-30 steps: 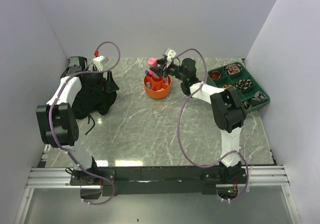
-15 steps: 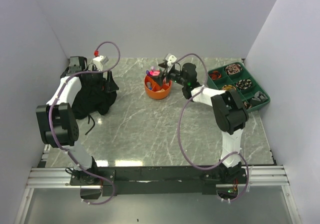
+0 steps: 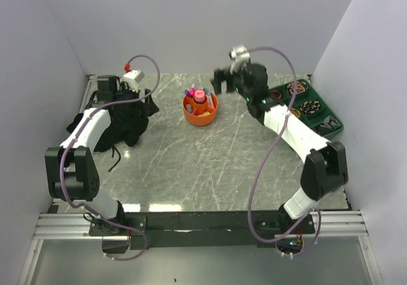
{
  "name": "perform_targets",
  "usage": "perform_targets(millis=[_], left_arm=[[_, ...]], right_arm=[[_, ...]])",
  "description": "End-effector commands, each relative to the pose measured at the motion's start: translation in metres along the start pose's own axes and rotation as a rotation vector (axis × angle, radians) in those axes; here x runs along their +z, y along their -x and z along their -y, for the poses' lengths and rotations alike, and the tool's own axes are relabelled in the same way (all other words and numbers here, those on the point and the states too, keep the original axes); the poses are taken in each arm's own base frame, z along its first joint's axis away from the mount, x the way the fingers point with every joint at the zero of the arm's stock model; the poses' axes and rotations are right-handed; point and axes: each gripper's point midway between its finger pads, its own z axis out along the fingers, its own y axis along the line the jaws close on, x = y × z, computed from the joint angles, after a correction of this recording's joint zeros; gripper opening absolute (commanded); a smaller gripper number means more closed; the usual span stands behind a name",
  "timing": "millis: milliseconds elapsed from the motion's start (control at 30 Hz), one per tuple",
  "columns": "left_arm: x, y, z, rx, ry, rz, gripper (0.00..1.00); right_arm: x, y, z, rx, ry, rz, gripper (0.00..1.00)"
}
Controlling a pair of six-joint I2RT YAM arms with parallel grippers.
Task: Sort the stationery into containers
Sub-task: Reset both arms
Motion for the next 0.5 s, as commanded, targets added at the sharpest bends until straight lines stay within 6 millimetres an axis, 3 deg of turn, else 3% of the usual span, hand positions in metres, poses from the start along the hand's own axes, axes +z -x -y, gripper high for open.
perform_targets(millis=[0,33,67,200,333,433,467], left_arm=[[0.005,0.029,-0.003,0.013,0.161,0.097,0.99],[0.006,0.030,-0.005,-0.027,0.175,0.104,0.99],[0.007,0.031,-0.008,-0.050,0.193,0.108,0.99],[0.011,0.029,-0.013,-0.094,0.213,0.104,0.99],[0.011,0.033,-0.017,-0.082,0.224,0.103,0.99],[0.007,0.041,-0.020,-0.060,0.245,0.086,0.99],[0.003,0.054,-0.019,-0.041,0.249,0.101,0.99]], right_arm=[[-0.088,-0.136,0.028,0.094,-0.265,-0.431,1.00],[-0.103,-0.156,0.027,0.072,-0.275,-0.483,1.00],[-0.117,-0.163,0.027,0.061,-0.292,-0.527,1.00],[-0.143,-0.167,0.045,0.010,-0.414,-0.596,1.00],[-0.141,-0.142,0.059,-0.068,-0.456,-0.557,1.00],[-0.128,-0.132,0.051,-0.073,-0.391,-0.536,1.00],[-0.124,-0.131,0.048,-0.054,-0.378,-0.529,1.00]])
